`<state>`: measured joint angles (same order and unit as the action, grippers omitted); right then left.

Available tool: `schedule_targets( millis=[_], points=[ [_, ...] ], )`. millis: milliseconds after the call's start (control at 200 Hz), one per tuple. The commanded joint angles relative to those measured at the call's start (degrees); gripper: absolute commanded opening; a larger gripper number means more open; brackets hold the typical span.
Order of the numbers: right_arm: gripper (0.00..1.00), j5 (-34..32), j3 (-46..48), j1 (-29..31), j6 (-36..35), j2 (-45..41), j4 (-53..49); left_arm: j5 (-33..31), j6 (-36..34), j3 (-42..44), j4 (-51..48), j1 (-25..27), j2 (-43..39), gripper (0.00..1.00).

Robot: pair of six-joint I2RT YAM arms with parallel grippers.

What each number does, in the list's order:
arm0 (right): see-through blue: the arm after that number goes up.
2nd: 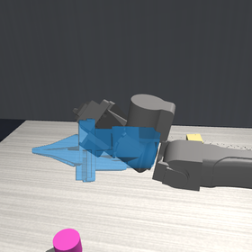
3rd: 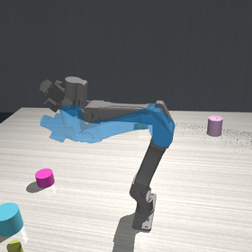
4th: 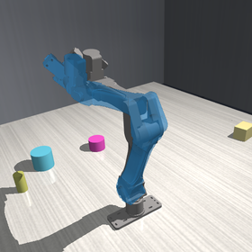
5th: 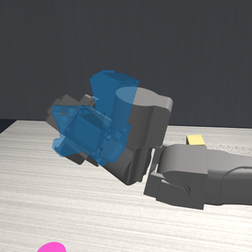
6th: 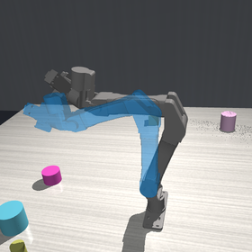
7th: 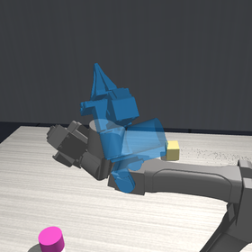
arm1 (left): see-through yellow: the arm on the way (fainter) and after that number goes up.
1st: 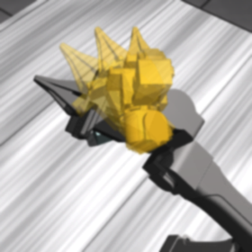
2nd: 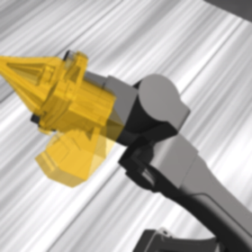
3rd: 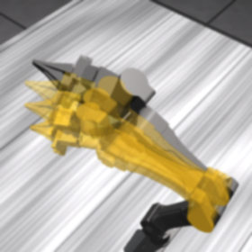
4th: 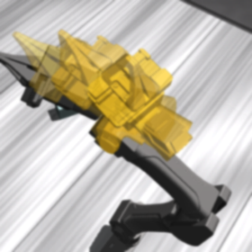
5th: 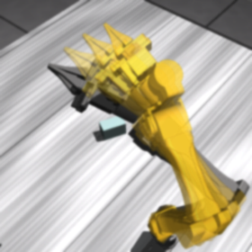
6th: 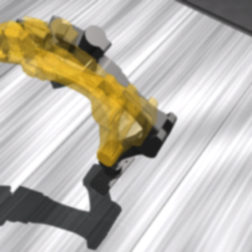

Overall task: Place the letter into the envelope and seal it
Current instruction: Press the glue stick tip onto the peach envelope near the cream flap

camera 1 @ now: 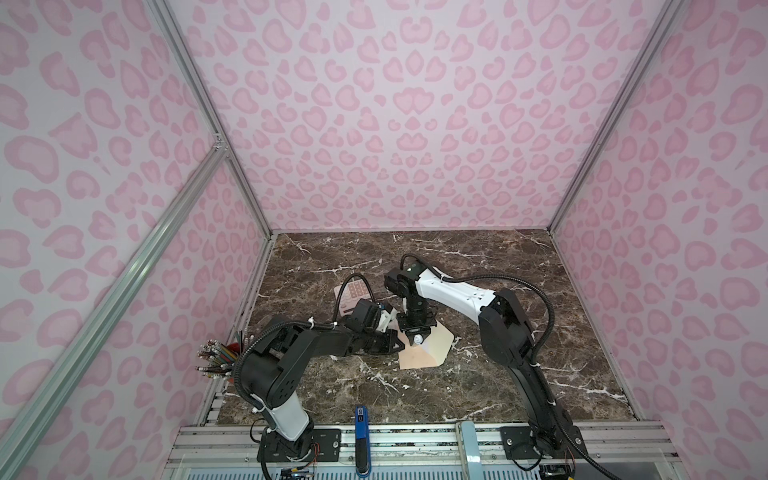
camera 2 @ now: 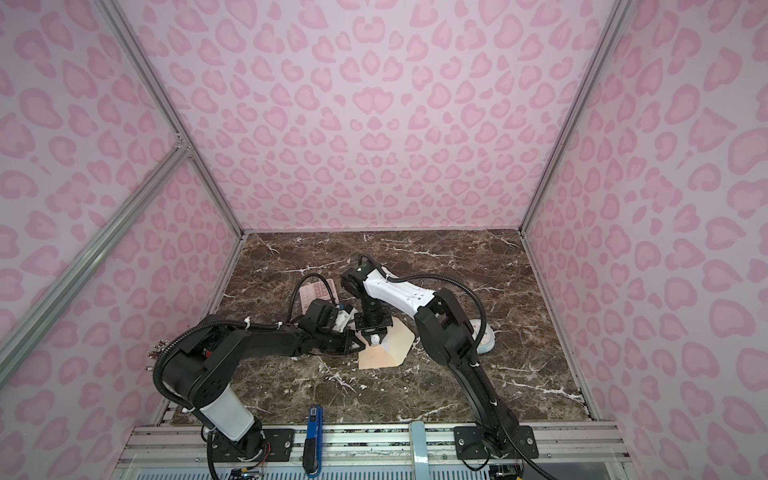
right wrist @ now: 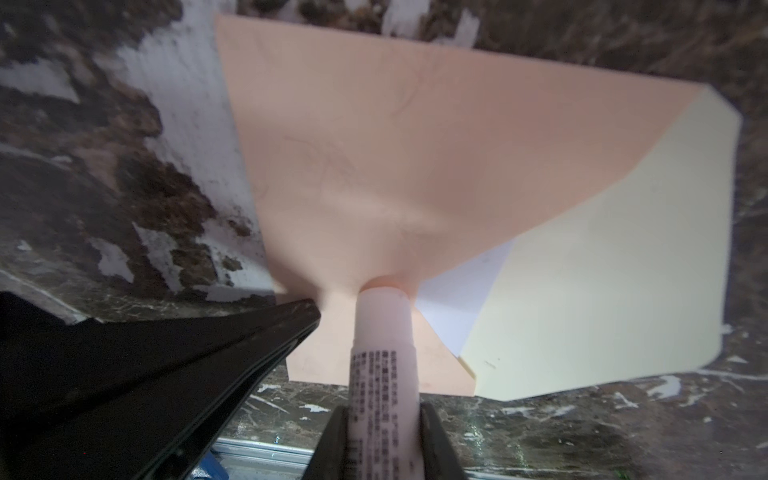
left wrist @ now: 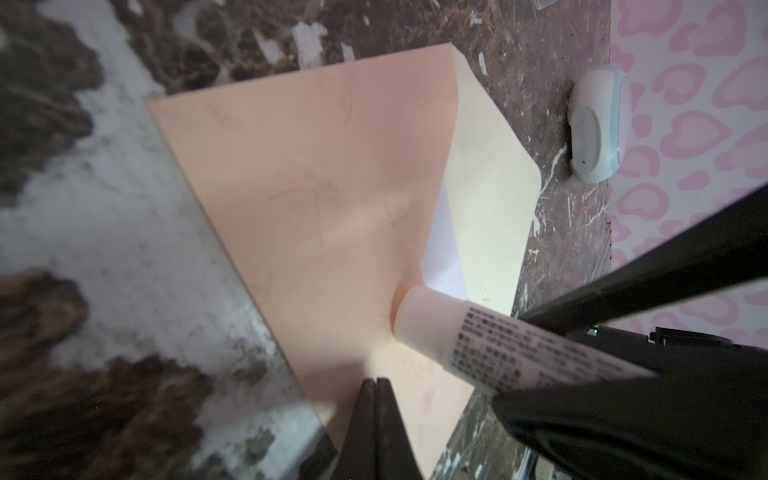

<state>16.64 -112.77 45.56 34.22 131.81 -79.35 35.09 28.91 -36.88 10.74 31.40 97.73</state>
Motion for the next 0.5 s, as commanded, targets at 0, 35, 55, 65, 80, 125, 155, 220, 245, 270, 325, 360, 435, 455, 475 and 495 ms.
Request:
schedule_targets(
  millis=[0,35,55,65,80,125,155,220,245,270,325,360,435,455,475,495],
  points=[
    [0.00,-8.08,0.62,-0.39,0.58,1.69,-0.62,-2.48,-0.66,-0.05,-5.06,-0.02,0.79,0.03],
    [0.00,-7.88,0.47,-0.34,0.49,1.78,-0.55,-2.40,-0.69,-0.09,-5.07,-0.06,0.82,0.04],
    [0.00,-7.82,0.45,-0.40,0.50,1.78,-0.60,-2.39,-0.69,-0.18,-5.08,-0.10,0.88,0.03],
    [0.00,-7.72,0.45,-0.30,0.46,1.78,-0.58,-2.39,-0.69,-0.18,-5.09,-0.11,0.88,0.04],
    [0.00,-7.61,0.45,-0.30,0.42,1.79,-0.47,-2.40,-0.71,-0.14,-5.16,-0.11,0.88,0.03],
    [0.00,-7.40,0.21,-0.30,0.26,1.74,-0.50,-2.39,-0.65,-0.21,-5.14,-0.11,0.97,0.03],
    [0.00,-7.09,0.01,-0.23,0.24,1.70,-0.56,-2.31,-0.70,-0.27,-5.12,-0.04,1.05,0.04],
    [0.00,-6.28,-0.47,-0.17,-0.11,1.36,-0.46,-2.35,-0.78,-0.46,-5.29,-0.11,1.14,0.03],
    [0.00,-6.00,-0.61,-0.05,-0.20,1.10,-0.50,-2.38,-0.78,-0.48,-5.37,-0.11,1.22,0.04],
    [0.00,-5.77,-0.77,-0.03,-0.32,0.96,-0.42,-2.40,-0.78,-0.48,-5.44,-0.11,1.28,0.04],
    [0.00,-5.10,-0.95,0.07,-0.40,0.44,-0.34,-2.38,-0.69,-0.64,-5.52,-0.17,1.32,0.03],
    [0.00,-4.53,-0.89,0.09,-0.51,-0.01,-0.22,-2.39,-0.69,-0.79,-5.73,-0.19,1.40,0.04],
    [0.00,-3.90,-0.72,0.01,-0.83,-0.39,-0.12,-2.48,-0.69,-1.15,-6.17,-0.20,1.58,0.04],
    [0.00,-3.64,-0.61,-0.03,-0.90,-0.39,-0.17,-2.48,-0.69,-1.22,-6.36,-0.20,1.66,0.04],
    [0.00,-3.34,-0.45,-0.10,-0.91,-1.80,-0.02,-2.57,-0.69,-1.34,-6.47,-0.20,1.67,0.04],
    [0.00,-3.20,-0.36,-0.10,-0.97,-2.16,0.11,-2.57,-0.70,-1.43,-6.60,-0.17,1.75,0.04]
  ],
)
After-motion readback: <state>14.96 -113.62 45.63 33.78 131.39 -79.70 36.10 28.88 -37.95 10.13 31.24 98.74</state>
